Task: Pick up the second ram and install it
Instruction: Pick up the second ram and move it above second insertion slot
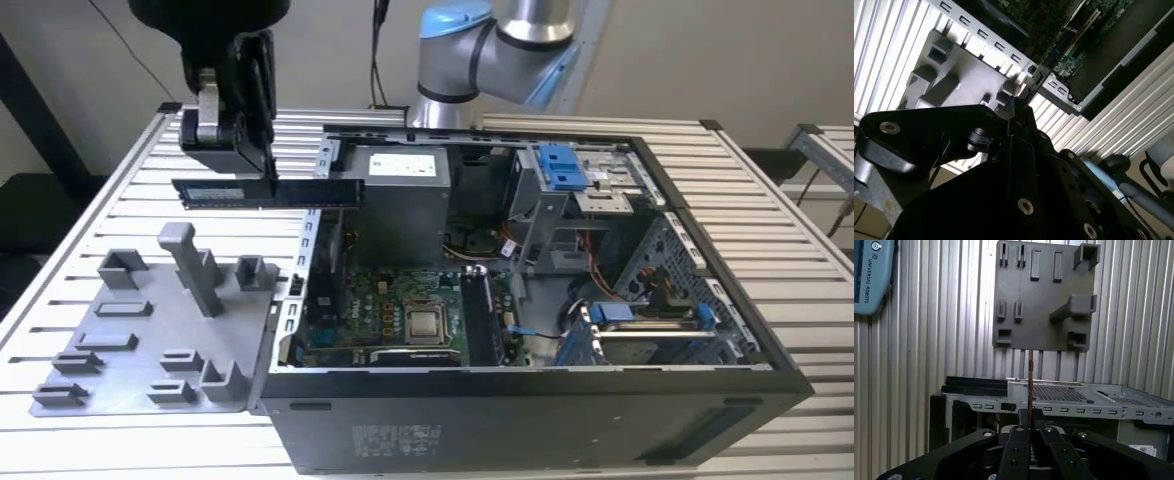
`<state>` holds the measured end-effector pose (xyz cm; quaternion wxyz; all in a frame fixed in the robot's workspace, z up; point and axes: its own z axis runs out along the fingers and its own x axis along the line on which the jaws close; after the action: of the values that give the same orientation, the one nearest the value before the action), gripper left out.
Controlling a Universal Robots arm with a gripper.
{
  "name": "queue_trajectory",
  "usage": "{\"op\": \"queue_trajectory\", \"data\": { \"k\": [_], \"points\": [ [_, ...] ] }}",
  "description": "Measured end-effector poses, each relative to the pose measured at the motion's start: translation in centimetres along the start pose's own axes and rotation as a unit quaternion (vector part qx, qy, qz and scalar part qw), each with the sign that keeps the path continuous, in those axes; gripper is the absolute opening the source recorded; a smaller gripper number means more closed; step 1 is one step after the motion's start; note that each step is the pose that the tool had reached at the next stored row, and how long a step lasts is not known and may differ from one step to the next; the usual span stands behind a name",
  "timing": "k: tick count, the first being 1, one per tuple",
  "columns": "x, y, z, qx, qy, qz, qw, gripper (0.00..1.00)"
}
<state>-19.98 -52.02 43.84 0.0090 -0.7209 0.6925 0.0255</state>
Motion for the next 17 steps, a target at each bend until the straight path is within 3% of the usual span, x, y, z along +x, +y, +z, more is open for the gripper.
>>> {"op": "queue_trajectory", "data": {
  "k": [17],
  "points": [
    [0.19, -4.87, -0.12, -0.0006, 0.0000, 0.000, 1.0000, 0.14]
  ]
}}
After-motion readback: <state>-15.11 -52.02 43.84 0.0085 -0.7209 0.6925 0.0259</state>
